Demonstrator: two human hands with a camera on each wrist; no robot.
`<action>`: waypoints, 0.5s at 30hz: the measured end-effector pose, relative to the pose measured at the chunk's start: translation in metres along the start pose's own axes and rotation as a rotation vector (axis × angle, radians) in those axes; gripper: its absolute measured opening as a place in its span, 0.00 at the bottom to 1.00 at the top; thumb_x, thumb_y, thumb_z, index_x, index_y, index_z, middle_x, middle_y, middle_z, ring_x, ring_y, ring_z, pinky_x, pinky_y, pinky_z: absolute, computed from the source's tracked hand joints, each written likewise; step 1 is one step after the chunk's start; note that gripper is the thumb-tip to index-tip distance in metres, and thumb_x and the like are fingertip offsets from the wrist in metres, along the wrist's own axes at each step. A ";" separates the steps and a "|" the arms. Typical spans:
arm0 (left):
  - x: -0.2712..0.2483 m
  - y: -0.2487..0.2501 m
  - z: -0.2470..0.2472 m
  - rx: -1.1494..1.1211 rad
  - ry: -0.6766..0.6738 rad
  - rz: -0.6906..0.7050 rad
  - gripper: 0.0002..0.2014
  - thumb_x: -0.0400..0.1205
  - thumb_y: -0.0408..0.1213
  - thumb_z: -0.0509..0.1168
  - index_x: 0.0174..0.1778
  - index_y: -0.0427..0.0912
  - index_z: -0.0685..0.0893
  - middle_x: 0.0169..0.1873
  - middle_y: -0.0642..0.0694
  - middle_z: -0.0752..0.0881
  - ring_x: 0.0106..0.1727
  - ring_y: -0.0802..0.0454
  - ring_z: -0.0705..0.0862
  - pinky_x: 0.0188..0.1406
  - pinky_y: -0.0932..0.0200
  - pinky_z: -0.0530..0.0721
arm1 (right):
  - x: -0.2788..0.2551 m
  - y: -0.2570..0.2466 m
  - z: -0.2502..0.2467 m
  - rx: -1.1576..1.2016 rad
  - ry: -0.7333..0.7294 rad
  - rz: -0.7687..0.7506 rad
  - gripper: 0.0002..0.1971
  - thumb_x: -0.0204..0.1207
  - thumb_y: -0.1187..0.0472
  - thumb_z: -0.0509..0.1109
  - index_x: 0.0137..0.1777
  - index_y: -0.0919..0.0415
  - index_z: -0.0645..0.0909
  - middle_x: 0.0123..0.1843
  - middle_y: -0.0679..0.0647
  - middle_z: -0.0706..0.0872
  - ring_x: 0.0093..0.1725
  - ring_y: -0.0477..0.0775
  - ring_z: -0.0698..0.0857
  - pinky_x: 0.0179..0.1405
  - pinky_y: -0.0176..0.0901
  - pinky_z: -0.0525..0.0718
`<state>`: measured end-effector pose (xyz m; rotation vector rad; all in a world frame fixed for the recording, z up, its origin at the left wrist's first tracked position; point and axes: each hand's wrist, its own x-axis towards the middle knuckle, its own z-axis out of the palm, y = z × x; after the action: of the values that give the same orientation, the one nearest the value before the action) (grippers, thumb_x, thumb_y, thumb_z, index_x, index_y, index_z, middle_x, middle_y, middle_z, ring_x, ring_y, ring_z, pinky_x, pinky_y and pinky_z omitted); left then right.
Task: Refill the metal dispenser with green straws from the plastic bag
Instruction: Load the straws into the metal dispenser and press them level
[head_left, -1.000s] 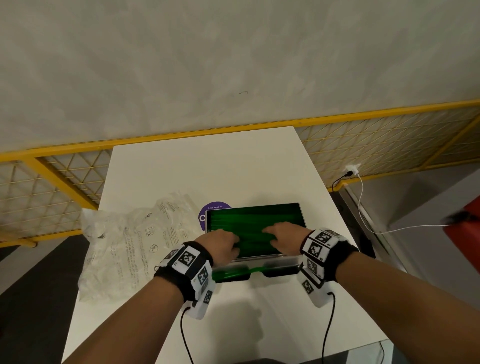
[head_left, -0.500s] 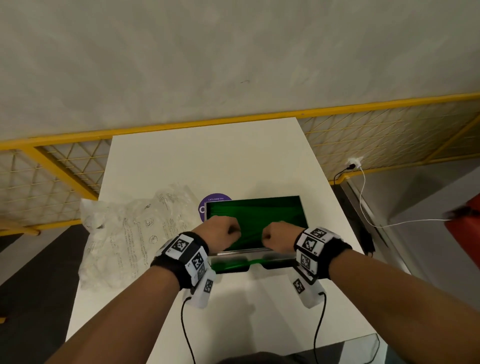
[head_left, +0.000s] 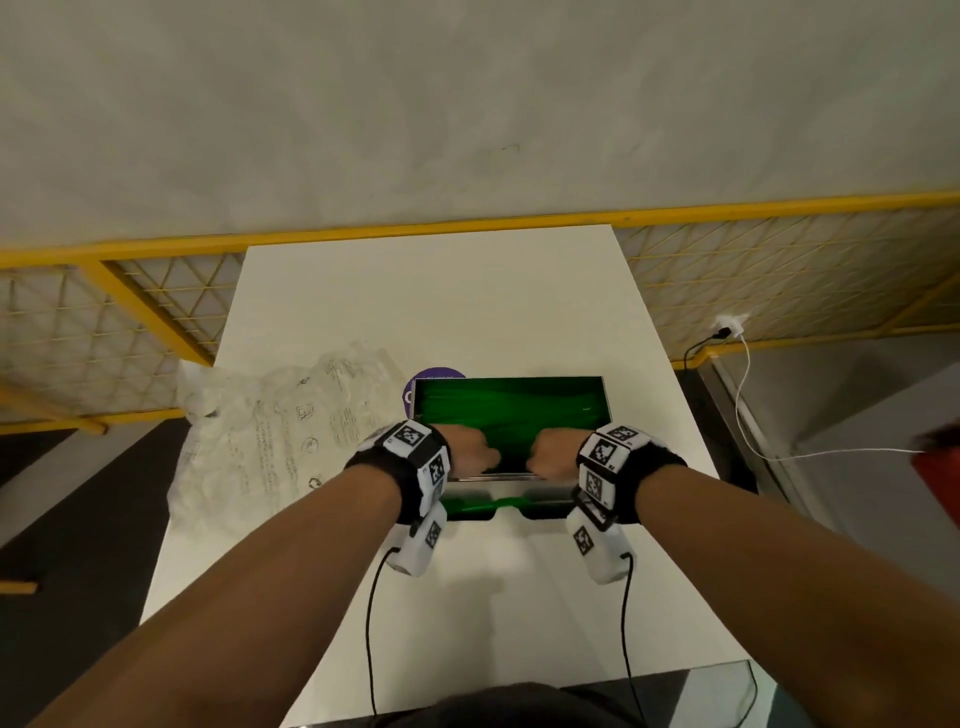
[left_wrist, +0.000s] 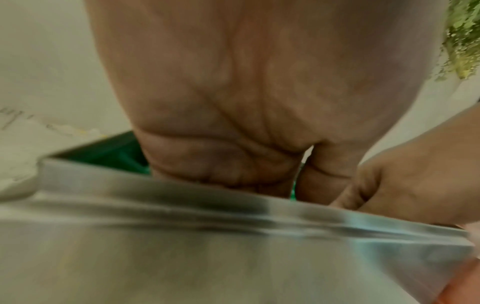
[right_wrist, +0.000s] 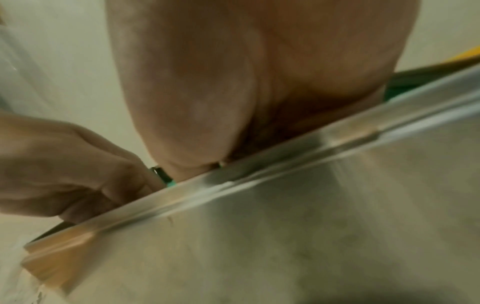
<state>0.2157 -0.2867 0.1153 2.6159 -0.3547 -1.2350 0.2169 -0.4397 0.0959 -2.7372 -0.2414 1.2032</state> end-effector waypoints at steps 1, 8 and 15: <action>0.000 -0.001 0.000 0.000 -0.001 0.002 0.18 0.85 0.44 0.51 0.34 0.39 0.78 0.39 0.40 0.81 0.42 0.46 0.76 0.46 0.56 0.73 | 0.000 0.000 0.002 0.016 -0.007 -0.009 0.18 0.82 0.58 0.58 0.66 0.66 0.79 0.66 0.63 0.82 0.65 0.63 0.80 0.55 0.44 0.75; -0.005 -0.008 -0.008 0.096 0.024 0.029 0.19 0.85 0.46 0.53 0.39 0.36 0.80 0.37 0.39 0.81 0.40 0.43 0.79 0.43 0.55 0.76 | -0.013 0.007 -0.017 0.087 0.143 -0.116 0.12 0.79 0.62 0.62 0.56 0.60 0.85 0.56 0.57 0.86 0.55 0.59 0.85 0.58 0.48 0.83; -0.004 0.004 -0.005 0.136 -0.158 -0.028 0.20 0.88 0.43 0.45 0.30 0.45 0.68 0.40 0.39 0.80 0.36 0.51 0.71 0.48 0.60 0.65 | -0.009 -0.003 -0.004 -0.035 -0.111 -0.059 0.16 0.86 0.59 0.53 0.46 0.67 0.78 0.47 0.62 0.82 0.42 0.59 0.80 0.45 0.45 0.74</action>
<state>0.2166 -0.2883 0.1228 2.6493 -0.4469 -1.4812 0.2137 -0.4385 0.1053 -2.6749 -0.3560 1.3489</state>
